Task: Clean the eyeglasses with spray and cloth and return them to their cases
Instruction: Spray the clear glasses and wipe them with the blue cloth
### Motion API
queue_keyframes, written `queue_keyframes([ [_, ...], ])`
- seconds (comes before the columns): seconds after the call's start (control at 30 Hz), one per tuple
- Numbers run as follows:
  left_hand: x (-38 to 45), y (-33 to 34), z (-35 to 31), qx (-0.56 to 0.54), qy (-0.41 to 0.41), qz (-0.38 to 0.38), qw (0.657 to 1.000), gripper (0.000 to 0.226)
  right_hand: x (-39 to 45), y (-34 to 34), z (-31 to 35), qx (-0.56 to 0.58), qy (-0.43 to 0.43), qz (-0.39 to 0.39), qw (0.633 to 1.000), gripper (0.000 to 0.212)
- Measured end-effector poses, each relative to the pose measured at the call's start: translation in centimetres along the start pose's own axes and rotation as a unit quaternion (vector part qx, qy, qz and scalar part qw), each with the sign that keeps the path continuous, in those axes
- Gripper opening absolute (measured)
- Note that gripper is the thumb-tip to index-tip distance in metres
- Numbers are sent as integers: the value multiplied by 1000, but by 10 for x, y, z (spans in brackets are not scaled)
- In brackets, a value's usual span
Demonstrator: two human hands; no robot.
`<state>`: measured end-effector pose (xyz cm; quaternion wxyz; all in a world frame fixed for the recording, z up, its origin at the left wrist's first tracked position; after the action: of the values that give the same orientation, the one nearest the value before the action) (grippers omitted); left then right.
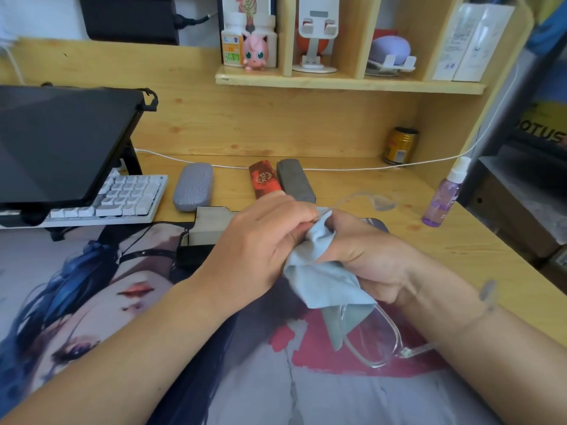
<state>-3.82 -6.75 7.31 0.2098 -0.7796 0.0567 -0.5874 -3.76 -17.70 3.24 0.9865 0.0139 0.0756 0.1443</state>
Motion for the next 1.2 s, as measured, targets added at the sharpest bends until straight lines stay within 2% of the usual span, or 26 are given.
queue_keyframes([
  [0.17, 6, -11, -1, 30, 1, -27, 999, 8, -2, -11, 9, 98, -46, -57, 992, 33],
  [0.27, 4, -16, 5, 69, -20, -45, 996, 16, 0, -17, 7, 90, -36, -73, 993, 45],
  [0.43, 1, -31, 22, 120, -74, -83, 987, 14, -4, -32, 7, 0, -18, -53, 998, 50],
  [0.5, 0, -41, 30, 134, -103, -108, 980, 10, -6, -43, 9, 24, -19, -60, 998, 47],
  [0.63, -3, -55, 43, 146, -159, -138, 967, 9, -3, -81, 13, 49, -62, -221, 972, 28],
  [0.7, -5, -60, 48, 147, -188, -153, 959, 10, -3, -101, 10, -64, -68, -307, 947, 19],
  [0.77, -7, -64, 53, 143, -207, -162, 954, 10, -5, -114, 12, -172, -76, -362, 913, 15],
  [0.87, -8, -59, 51, 99, -223, -134, 961, 11, -7, -122, 20, -195, -114, -390, 893, 25],
  [1.03, -8, -25, 22, 61, -176, -54, 981, 17, -7, -135, 30, -237, -154, -414, 865, 37],
  [1.17, -9, -18, 13, 46, -119, -33, 991, 15, -14, -148, 30, -144, -150, -442, 873, 12],
  [1.2, -9, -18, 11, 42, -103, -35, 993, 14, -16, -151, 29, -116, -145, -447, 875, 12],
])
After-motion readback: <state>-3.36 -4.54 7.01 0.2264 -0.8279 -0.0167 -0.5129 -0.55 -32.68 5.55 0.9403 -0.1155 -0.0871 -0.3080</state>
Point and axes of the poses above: each hand's wrist, its own x-axis towards the middle knuckle, its own y-axis out of the palm, z = x × y, the point moved 7 cm from there along x, towards the middle knuckle, and after that the axes turned 6 degrees about -z, right-handed, at the moved point
